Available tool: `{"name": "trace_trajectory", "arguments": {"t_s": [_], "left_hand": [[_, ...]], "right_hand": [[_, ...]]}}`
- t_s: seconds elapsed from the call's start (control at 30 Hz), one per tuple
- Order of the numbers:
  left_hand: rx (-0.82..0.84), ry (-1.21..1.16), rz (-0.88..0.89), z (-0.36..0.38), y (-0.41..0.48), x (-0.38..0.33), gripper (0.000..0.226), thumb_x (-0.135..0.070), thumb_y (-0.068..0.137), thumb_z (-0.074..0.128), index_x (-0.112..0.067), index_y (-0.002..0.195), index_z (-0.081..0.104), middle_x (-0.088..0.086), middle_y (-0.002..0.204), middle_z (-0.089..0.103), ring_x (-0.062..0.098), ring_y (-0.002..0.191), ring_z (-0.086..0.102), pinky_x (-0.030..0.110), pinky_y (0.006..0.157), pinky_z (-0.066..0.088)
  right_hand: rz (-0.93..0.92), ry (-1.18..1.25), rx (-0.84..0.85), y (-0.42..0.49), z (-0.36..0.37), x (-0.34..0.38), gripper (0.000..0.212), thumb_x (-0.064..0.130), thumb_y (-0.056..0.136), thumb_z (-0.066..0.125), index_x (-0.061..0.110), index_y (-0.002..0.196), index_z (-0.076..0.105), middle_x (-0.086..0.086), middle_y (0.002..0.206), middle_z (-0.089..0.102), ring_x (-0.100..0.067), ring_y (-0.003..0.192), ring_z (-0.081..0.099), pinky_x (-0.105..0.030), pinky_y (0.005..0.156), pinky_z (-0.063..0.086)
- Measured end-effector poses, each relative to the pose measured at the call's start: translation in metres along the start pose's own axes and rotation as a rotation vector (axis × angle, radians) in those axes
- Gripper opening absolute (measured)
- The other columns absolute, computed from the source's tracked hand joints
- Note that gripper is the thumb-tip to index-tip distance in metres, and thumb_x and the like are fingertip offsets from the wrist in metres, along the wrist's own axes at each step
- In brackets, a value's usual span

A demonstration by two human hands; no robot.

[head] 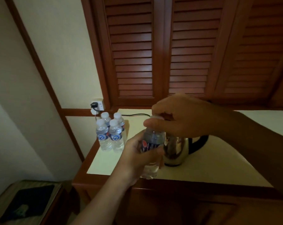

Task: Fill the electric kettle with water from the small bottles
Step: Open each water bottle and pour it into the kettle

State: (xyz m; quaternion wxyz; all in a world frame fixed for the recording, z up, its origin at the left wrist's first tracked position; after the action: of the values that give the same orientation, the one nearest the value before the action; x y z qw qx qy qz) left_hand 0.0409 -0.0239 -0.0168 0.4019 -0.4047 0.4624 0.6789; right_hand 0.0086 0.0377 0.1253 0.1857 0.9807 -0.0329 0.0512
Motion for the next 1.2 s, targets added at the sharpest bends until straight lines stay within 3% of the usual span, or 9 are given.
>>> {"name": "trace_trajectory", "arguments": {"t_s": [0.1,0.23,0.37,0.53,0.63,0.77,0.9,1.1,1.2], "left_hand": [[0.117,-0.054,-0.027,0.025,0.004,0.008,0.040,-0.017,0.077,0.077,-0.005,0.112,0.063,0.021,0.076,0.064,0.036,0.064,0.062,0.038,0.061,0.054],[0.146,-0.096,-0.072,0.039,0.008,0.022,0.029,-0.017,0.078,0.075,-0.008,0.105,0.071,0.020,0.081,0.070,0.032,0.069,0.066,0.035,0.065,0.056],[0.088,0.030,-0.077,0.041,0.014,0.031,0.025,-0.026,0.077,0.077,-0.019,0.101,0.077,0.004,0.085,0.072,0.018,0.075,0.068,0.028,0.069,0.053],[-0.049,0.116,-0.062,0.032,0.015,0.039,0.030,-0.024,0.080,0.084,-0.017,0.109,0.077,0.005,0.098,0.077,0.017,0.091,0.072,0.024,0.077,0.056],[-0.108,0.117,-0.073,0.028,0.011,0.043,0.042,-0.025,0.077,0.083,-0.012,0.116,0.074,-0.001,0.100,0.077,0.012,0.093,0.072,0.020,0.076,0.055],[-0.154,0.100,-0.101,0.025,0.005,0.051,0.048,-0.024,0.075,0.080,-0.010,0.121,0.073,0.000,0.104,0.078,0.011,0.095,0.072,0.019,0.076,0.056],[-0.157,0.089,-0.102,0.026,-0.001,0.053,0.042,-0.016,0.080,0.078,-0.008,0.121,0.072,0.000,0.104,0.079,0.011,0.094,0.073,0.018,0.077,0.056],[-0.154,0.097,-0.104,0.024,-0.009,0.055,0.039,-0.011,0.083,0.077,-0.007,0.122,0.071,0.002,0.107,0.079,0.013,0.099,0.072,0.022,0.081,0.056],[-0.153,0.112,-0.108,0.022,-0.014,0.054,0.035,-0.007,0.086,0.076,-0.010,0.121,0.072,0.003,0.108,0.080,0.012,0.099,0.074,0.020,0.080,0.056]], "right_hand": [[-0.010,-0.042,0.096,-0.022,-0.006,-0.004,0.042,0.061,0.099,0.039,0.029,0.092,0.066,0.011,0.081,0.057,-0.007,0.078,0.056,-0.029,0.070,0.049],[-0.052,0.002,0.111,-0.047,-0.014,-0.007,0.019,0.031,0.103,0.052,0.027,0.110,0.069,0.013,0.103,0.062,-0.001,0.098,0.054,-0.020,0.085,0.042],[0.111,0.103,-0.028,-0.079,-0.022,-0.033,0.035,0.012,0.097,0.064,0.029,0.128,0.064,0.021,0.119,0.059,0.008,0.109,0.051,-0.007,0.087,0.039],[0.467,0.292,-0.421,-0.150,-0.003,-0.074,0.026,0.017,0.091,0.072,0.026,0.115,0.067,0.018,0.101,0.067,-0.001,0.100,0.064,-0.010,0.086,0.047],[0.725,0.409,-0.511,-0.199,0.052,-0.109,0.016,0.023,0.088,0.076,0.026,0.102,0.069,0.014,0.098,0.072,-0.003,0.095,0.068,-0.017,0.086,0.051],[0.861,0.311,-0.439,-0.235,0.122,-0.137,0.014,0.028,0.086,0.078,0.024,0.095,0.069,0.016,0.102,0.072,-0.002,0.096,0.066,-0.016,0.081,0.049],[0.878,0.120,-0.343,-0.238,0.150,-0.154,0.015,0.036,0.086,0.076,0.033,0.088,0.062,0.013,0.111,0.074,-0.015,0.105,0.065,-0.043,0.093,0.052],[0.900,-0.012,-0.199,-0.234,0.172,-0.166,0.015,0.047,0.090,0.065,0.033,0.095,0.067,0.011,0.098,0.072,-0.021,0.107,0.058,-0.034,0.088,0.032],[0.910,-0.018,-0.166,-0.232,0.172,-0.169,0.042,0.062,0.084,0.064,0.031,0.111,0.062,0.007,0.105,0.068,-0.023,0.111,0.056,-0.034,0.090,0.037]]}}
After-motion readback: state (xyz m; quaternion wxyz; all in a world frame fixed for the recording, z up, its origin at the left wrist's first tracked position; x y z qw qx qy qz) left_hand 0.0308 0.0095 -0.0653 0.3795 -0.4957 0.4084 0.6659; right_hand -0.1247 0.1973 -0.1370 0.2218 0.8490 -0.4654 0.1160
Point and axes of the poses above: each hand's wrist, its own y-axis towards the middle knuckle, its own z-axis out of the palm, x = y × z, the point moved 10 cm from there along y, towards the middle knuckle
